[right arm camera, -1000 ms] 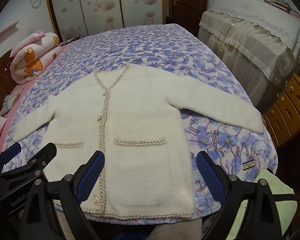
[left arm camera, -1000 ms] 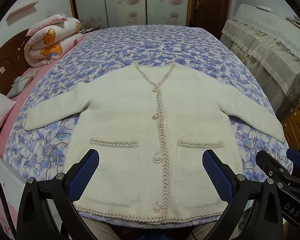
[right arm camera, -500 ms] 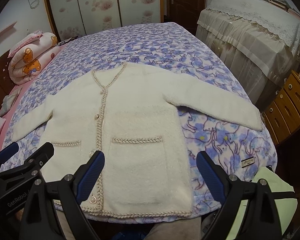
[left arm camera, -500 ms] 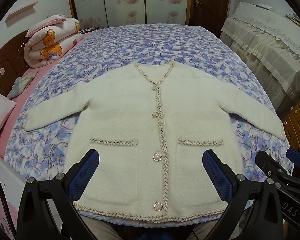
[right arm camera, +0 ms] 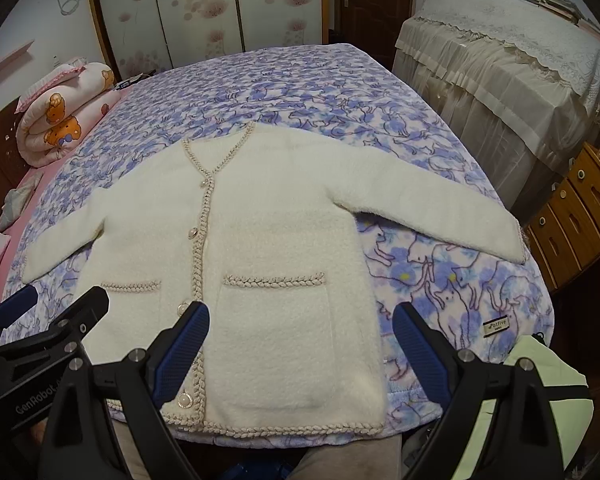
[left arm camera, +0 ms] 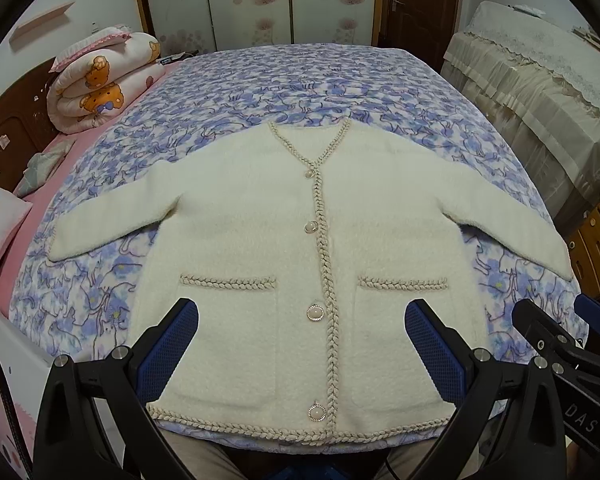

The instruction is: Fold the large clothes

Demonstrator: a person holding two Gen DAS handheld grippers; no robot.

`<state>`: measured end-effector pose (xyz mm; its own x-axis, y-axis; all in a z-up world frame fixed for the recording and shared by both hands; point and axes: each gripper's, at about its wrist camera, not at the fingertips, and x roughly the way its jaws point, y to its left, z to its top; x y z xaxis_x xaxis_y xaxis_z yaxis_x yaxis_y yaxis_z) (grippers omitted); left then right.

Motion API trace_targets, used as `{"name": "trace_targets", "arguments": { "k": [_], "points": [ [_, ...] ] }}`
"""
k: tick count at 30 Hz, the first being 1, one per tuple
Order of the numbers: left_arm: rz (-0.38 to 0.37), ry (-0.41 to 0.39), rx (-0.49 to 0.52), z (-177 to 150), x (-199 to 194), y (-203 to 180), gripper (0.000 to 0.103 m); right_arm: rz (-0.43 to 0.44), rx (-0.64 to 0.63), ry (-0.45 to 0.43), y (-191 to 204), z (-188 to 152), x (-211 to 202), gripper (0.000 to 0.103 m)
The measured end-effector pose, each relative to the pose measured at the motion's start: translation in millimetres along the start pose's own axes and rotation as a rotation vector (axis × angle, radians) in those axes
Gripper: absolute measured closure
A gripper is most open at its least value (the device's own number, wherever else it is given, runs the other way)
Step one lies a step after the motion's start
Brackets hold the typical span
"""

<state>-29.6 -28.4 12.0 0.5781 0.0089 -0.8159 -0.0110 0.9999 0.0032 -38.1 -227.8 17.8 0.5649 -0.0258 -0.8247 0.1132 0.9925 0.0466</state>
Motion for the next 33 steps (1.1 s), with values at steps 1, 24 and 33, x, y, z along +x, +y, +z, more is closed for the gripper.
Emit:
{"name": "trace_targets", "arguments": {
  "k": [1,24,33],
  "points": [
    [0.000,0.000,-0.001,0,0,0,0.001,0.000,0.000,0.001,1,1,0,0.009],
    [0.000,0.002,-0.002,2,1,-2,0.001,0.004,0.007,0.013,-2,-1,4,0.009],
    [-0.012,0.014,-0.012,1,10,2,0.001,0.005,0.012,0.017,-7,-4,9,0.009]
  ]
}}
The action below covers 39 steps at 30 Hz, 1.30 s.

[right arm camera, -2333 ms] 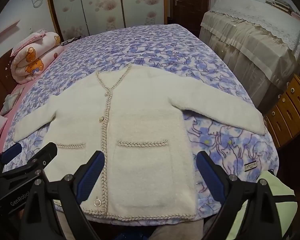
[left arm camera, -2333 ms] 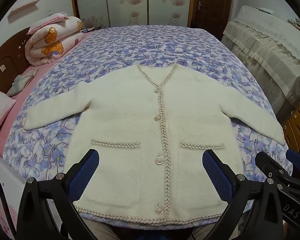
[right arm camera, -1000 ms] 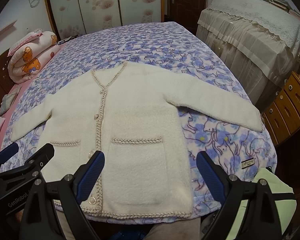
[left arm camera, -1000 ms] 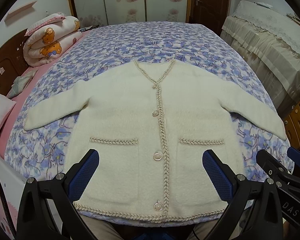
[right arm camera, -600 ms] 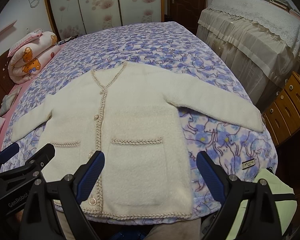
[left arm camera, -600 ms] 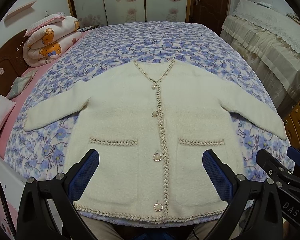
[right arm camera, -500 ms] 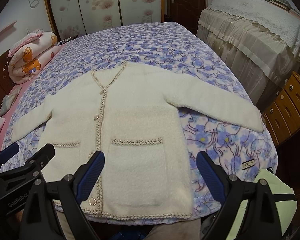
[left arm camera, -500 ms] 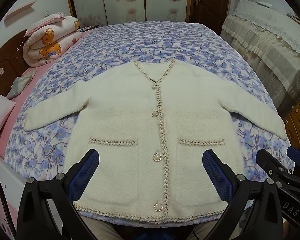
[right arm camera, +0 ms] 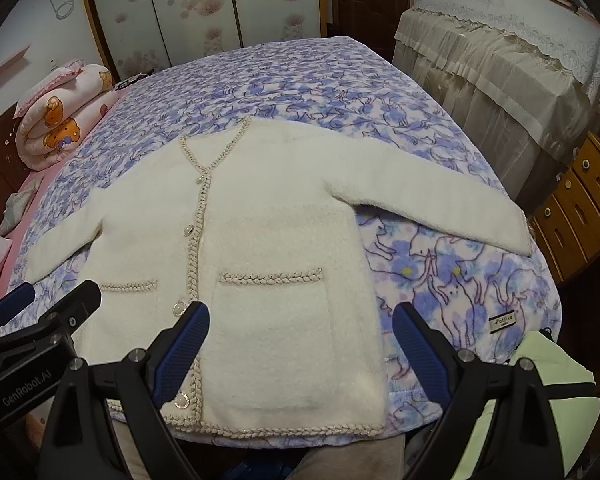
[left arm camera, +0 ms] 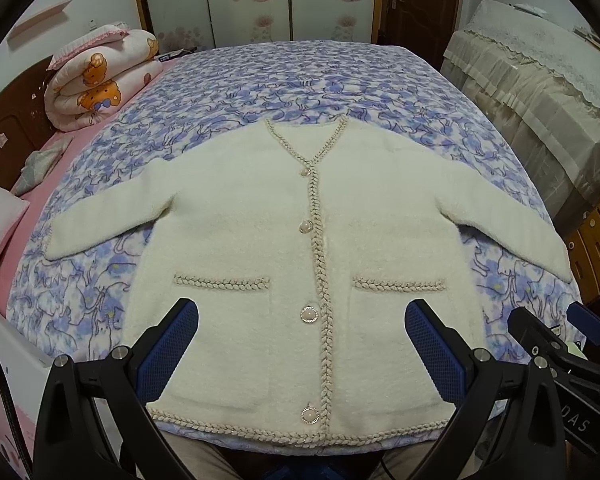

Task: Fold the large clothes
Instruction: 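Grasp the cardigan sleeve cuff with the right gripper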

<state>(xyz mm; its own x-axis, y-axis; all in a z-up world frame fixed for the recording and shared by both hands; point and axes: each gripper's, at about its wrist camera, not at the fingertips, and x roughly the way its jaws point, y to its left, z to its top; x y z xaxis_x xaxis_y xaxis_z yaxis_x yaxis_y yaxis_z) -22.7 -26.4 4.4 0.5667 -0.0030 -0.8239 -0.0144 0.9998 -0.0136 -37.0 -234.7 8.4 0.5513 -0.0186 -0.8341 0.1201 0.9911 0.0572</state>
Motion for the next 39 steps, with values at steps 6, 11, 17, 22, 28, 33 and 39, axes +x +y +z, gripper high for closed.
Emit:
{"name": "trace_targets", "arguments": {
  "k": [6,11,17,22,28,33,39],
  "points": [
    [-0.024,0.043,-0.016,4,11,-3,0.001,0.008,-0.002,-0.010,-7,5,5,0.009],
    [-0.061,0.072,-0.024,14,18,-14,0.001,0.009,-0.010,-0.044,-16,13,2,0.009],
    [-0.071,0.034,-0.017,36,14,-26,0.001,0.008,-0.003,-0.086,-33,30,-4,0.009],
    [-0.043,-0.047,0.040,58,5,-47,0.001,0.004,0.028,-0.106,-55,45,-4,0.009],
    [-0.031,-0.110,0.112,88,5,-84,0.001,-0.040,0.090,-0.137,-92,62,0,0.009],
    [-0.089,-0.123,0.131,108,21,-115,0.001,-0.096,0.157,-0.151,-130,74,10,0.009],
    [-0.136,-0.204,0.146,121,50,-154,0.001,-0.141,0.271,-0.112,-185,75,44,0.009]
  ]
}}
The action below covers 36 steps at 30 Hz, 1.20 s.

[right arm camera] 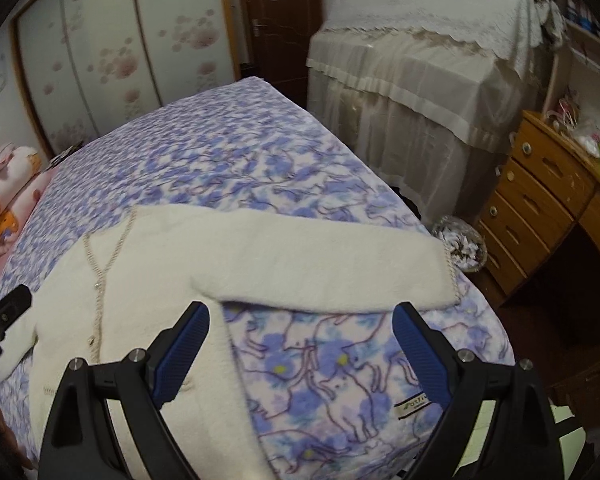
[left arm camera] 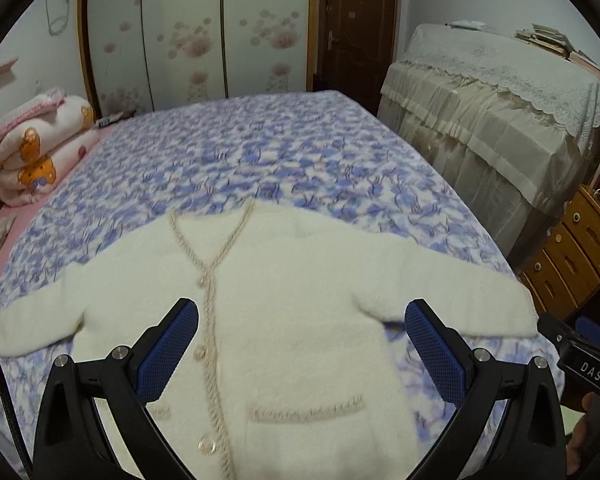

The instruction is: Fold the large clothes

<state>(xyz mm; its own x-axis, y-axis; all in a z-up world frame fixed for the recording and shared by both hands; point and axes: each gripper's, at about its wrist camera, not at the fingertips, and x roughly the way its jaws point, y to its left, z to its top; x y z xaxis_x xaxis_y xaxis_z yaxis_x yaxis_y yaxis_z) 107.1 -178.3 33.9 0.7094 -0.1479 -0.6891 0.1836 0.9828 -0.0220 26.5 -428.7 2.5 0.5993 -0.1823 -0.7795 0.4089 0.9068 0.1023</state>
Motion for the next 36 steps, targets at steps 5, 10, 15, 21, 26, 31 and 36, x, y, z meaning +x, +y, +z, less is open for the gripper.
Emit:
{"name": "trace_targets", "arguments": {
  "k": [5,10,15,21,26,31,36],
  "points": [
    [-0.004,0.031,0.047,2,46,-27,0.001,-0.020,0.130,0.067,-47,-4,48,0.009],
    [-0.012,0.138,0.025,-6,100,-41,0.002,-0.026,0.260,0.155,-88,-17,104,0.009],
    [0.015,0.211,0.044,-20,142,-52,0.004,0.031,0.432,0.235,-125,-37,151,0.010],
    [-0.014,0.252,0.015,-34,158,-54,0.004,0.060,0.566,0.204,-147,-37,183,0.011],
    [-0.042,0.253,0.031,-38,156,-54,0.004,-0.031,0.556,0.196,-152,-20,202,0.042],
    [-0.033,0.239,0.024,-42,143,-34,0.004,-0.051,0.482,0.090,-141,-1,178,0.089],
    [0.003,0.239,-0.018,-51,132,4,0.004,0.083,0.264,-0.095,-72,27,120,0.093]
  ]
}}
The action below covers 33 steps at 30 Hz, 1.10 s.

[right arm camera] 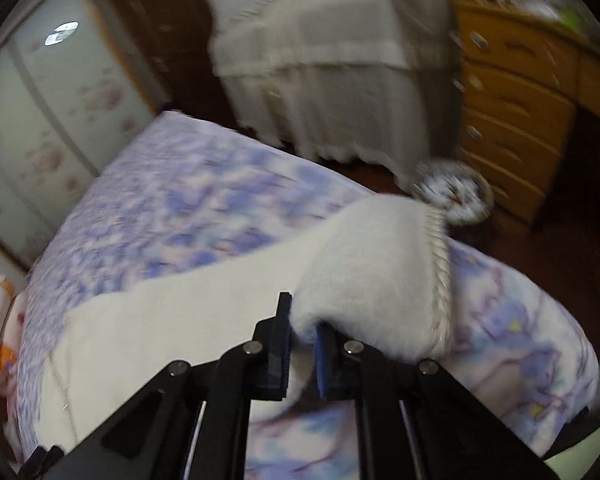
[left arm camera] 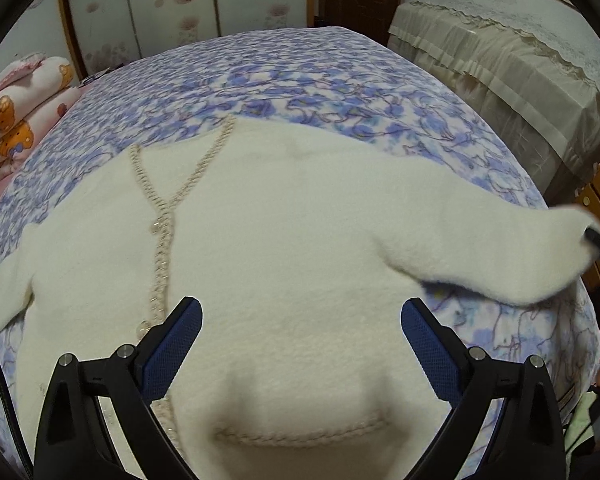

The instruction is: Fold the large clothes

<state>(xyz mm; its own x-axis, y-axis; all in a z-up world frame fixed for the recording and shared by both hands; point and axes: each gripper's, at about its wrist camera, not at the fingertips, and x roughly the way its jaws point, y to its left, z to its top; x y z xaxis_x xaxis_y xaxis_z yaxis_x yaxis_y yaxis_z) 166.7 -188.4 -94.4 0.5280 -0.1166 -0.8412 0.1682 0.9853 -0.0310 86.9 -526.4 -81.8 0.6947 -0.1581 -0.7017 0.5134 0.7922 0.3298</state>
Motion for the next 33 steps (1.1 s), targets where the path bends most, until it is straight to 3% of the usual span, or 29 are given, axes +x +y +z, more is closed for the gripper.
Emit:
{"name": "trace_targets", "arguments": {
  "k": [5,8,12,15,17,19,23,27,30,33],
  "points": [
    [0.010,-0.007,-0.075,-5,-5,44,0.004,0.167,-0.288,-0.024,103,-22,-23,0.093],
    [0.011,0.001,-0.110,-9,-2,67,0.004,0.232,-0.438,0.029,152,-56,-12,0.093],
    [-0.032,0.033,-0.152,-14,15,90,0.004,0.245,-0.543,0.185,187,-111,31,0.087],
    [-0.070,0.063,-0.157,-20,28,97,0.004,0.202,-0.580,0.314,190,-148,60,0.078],
    [-0.129,0.078,-0.161,-21,37,98,0.004,0.174,-0.579,0.327,183,-160,61,0.077],
    [-0.189,0.093,-0.173,-20,46,98,0.004,0.208,-0.548,0.331,170,-158,54,0.070],
    [-0.312,0.124,-0.226,-17,66,94,0.004,0.295,-0.464,0.356,146,-149,39,0.067],
    [-0.449,0.182,-0.267,-15,91,80,0.010,0.270,-0.454,0.358,139,-153,33,0.066],
    [-0.478,0.243,-0.264,-18,113,64,0.018,0.267,-0.405,0.378,122,-156,29,0.066],
    [-0.471,0.252,-0.245,-18,123,50,0.022,0.262,-0.363,0.398,111,-163,29,0.066]
  ]
}}
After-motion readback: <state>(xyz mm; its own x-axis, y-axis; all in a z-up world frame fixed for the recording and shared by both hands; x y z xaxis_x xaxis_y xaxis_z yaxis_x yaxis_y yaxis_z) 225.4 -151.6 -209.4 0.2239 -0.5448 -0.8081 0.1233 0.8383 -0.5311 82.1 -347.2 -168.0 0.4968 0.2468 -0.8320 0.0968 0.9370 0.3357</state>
